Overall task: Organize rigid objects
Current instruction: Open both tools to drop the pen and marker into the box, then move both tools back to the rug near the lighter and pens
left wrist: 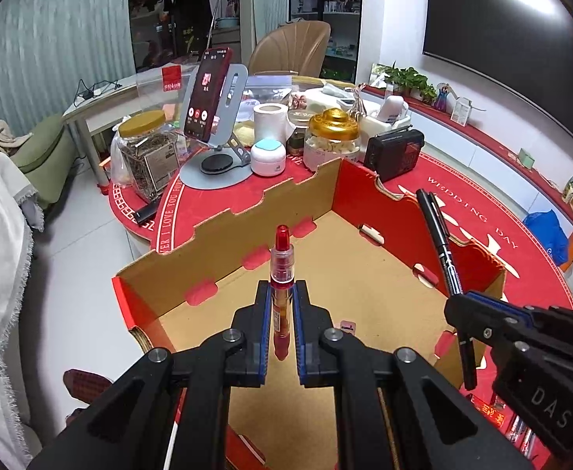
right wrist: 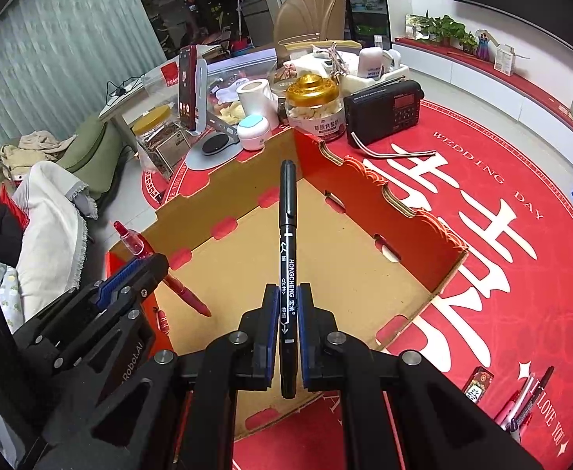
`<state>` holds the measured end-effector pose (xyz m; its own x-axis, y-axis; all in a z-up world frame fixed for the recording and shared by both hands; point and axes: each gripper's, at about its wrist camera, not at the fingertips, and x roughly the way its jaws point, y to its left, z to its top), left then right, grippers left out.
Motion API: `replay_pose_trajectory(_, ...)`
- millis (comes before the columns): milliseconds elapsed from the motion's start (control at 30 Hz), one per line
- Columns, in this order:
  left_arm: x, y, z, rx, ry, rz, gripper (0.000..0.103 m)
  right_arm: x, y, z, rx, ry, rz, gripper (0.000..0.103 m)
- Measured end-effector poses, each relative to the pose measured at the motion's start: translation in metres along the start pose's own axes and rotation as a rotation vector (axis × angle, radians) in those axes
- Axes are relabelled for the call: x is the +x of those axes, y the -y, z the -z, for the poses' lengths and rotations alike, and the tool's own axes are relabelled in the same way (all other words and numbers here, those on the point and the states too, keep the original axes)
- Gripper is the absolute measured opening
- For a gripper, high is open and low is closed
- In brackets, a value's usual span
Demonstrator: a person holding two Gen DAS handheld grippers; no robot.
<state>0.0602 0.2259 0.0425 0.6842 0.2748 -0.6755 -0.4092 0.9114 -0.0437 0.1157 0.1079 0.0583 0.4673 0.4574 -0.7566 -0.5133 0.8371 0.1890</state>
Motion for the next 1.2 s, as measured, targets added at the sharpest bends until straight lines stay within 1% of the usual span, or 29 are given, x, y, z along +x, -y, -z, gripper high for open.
replay_pose_trajectory(100, 0.006, 0.003, 0.000, 0.015, -0.004, -0.011, 0.011, 0.007, -0.001, -0.001, -0.004, -0.007, 0.009, 0.010)
replay_pose_trajectory(367, 0.024, 0.001, 0.001, 0.017, -0.032, -0.023, 0.011, 0.029, 0.000, 0.002, 0.004, -0.044, 0.017, 0.010)
replay_pose_trajectory(500, 0.026, 0.004, 0.000, 0.034, -0.021, -0.025, 0.011, 0.038, 0.001, 0.003, 0.001, -0.059, 0.025, 0.010)
replay_pose_trajectory(567, 0.027, 0.008, 0.000, 0.058, -0.023, -0.017, 0.012, 0.044, 0.001, 0.003, 0.000, -0.073, 0.031, 0.010)
replay_pose_trajectory(600, 0.029, 0.010, 0.000, 0.071, -0.026, -0.024, 0.016, 0.048, 0.003, 0.004, 0.000, -0.087, 0.032, 0.010)
replay_pose_trajectory(633, 0.030, 0.010, 0.002, 0.075, -0.030, -0.022, 0.035, 0.050, 0.004, 0.004, 0.002, -0.095, 0.029, 0.010)
replay_pose_trajectory(667, 0.031, 0.009, 0.003, 0.068, -0.036, -0.022, 0.066, 0.051, 0.006, 0.005, 0.004, -0.100, 0.028, 0.010)
replay_pose_trajectory(700, 0.031, 0.008, 0.002, 0.060, -0.042, -0.026, 0.075, 0.050, 0.007, 0.006, 0.004, -0.104, 0.030, 0.010)
replay_pose_trajectory(733, 0.028, 0.005, -0.001, 0.044, -0.023, -0.052, 0.084, 0.050, 0.007, 0.006, 0.000, -0.104, 0.030, 0.012)
replay_pose_trajectory(767, 0.024, 0.001, -0.003, 0.031, 0.005, -0.055, 0.087, 0.047, 0.009, 0.007, -0.003, -0.100, 0.045, 0.015)
replay_pose_trajectory(800, 0.023, -0.002, -0.004, 0.022, 0.015, -0.063, 0.089, 0.045, 0.011, 0.007, -0.002, -0.097, 0.053, 0.029)
replay_pose_trajectory(833, 0.023, -0.006, -0.006, 0.009, 0.017, -0.074, 0.098, 0.042, 0.014, 0.007, 0.003, -0.097, 0.075, 0.050)
replay_pose_trajectory(867, 0.022, -0.011, -0.007, -0.009, 0.018, -0.079, 0.103, 0.038, 0.018, 0.006, 0.010, -0.091, 0.093, 0.059)
replay_pose_trajectory(900, 0.023, -0.018, -0.010, -0.034, 0.015, -0.054, 0.103, 0.034, 0.023, 0.006, 0.018, -0.075, 0.099, 0.070)
replay_pose_trajectory(933, 0.025, -0.021, -0.012, -0.042, 0.004, -0.035, 0.103, 0.025, 0.029, 0.005, 0.037, -0.050, 0.079, 0.083)
replay_pose_trajectory(967, 0.026, -0.023, -0.014, -0.047, -0.004, -0.008, 0.103, 0.020, 0.032, 0.005, 0.051, -0.038, 0.062, 0.088)
replay_pose_trajectory(1000, 0.024, -0.024, -0.015, -0.047, -0.003, 0.004, 0.103, 0.013, 0.035, 0.005, 0.064, -0.027, 0.046, 0.092)
replay_pose_trajectory(1067, 0.016, -0.019, -0.012, -0.028, 0.008, 0.021, 0.103, -0.004, 0.040, 0.009, 0.077, -0.012, 0.028, 0.092)
replay_pose_trajectory(1167, -0.004, -0.002, 0.000, 0.030, 0.001, 0.082, 0.103, -0.031, 0.050, 0.026, 0.079, 0.002, 0.040, 0.092)
replay_pose_trajectory(1200, -0.015, 0.009, 0.009, 0.073, -0.003, 0.116, 0.103, -0.039, 0.054, 0.032, 0.086, 0.006, 0.044, 0.092)
